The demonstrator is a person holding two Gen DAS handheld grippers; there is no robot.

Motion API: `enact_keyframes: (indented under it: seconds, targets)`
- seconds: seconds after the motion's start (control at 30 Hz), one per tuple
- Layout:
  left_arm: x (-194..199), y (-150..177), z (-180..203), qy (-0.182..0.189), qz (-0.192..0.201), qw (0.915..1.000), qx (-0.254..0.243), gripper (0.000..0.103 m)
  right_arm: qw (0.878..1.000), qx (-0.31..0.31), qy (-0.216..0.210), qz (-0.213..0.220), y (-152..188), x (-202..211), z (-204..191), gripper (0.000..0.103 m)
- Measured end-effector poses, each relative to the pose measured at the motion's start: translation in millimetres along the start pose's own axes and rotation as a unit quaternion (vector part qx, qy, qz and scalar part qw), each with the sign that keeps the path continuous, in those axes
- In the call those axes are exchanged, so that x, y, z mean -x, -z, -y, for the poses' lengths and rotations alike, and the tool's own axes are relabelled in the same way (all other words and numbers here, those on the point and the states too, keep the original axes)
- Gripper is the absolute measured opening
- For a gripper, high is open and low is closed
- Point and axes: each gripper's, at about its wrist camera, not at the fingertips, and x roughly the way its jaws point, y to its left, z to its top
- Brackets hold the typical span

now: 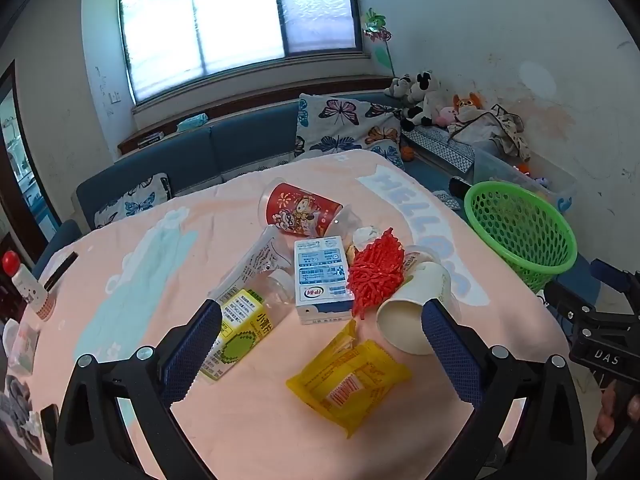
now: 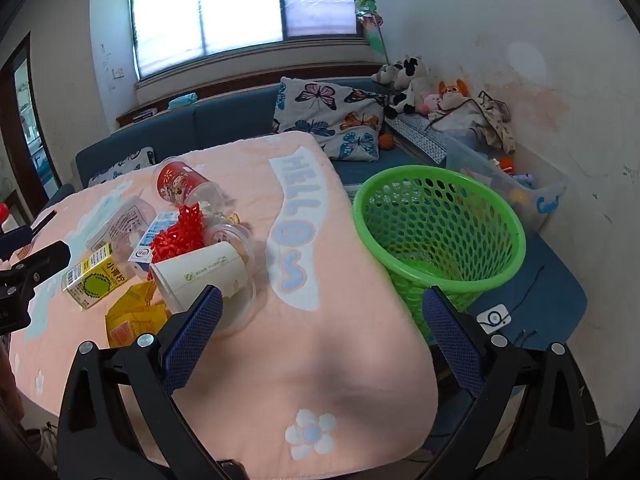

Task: Collect trash

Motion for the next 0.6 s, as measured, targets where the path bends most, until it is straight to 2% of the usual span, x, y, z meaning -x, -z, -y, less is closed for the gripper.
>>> enact_keyframes:
  seconds: [0.27,0.6]
  targets:
    - [-1.1,-1.0,7.5,-0.002,-0.008,1.0,0.002,0.097,1.0,-0.002,0.0,0.001,-0.9,0.2,-0.1,0.099]
    - [-2.5,1.6,-6.7,0.006,-0.008,0.9999,0.011,0.097,1.0,0.003,-0.002,0.001,-1.9,1.4,-2.0,0.099]
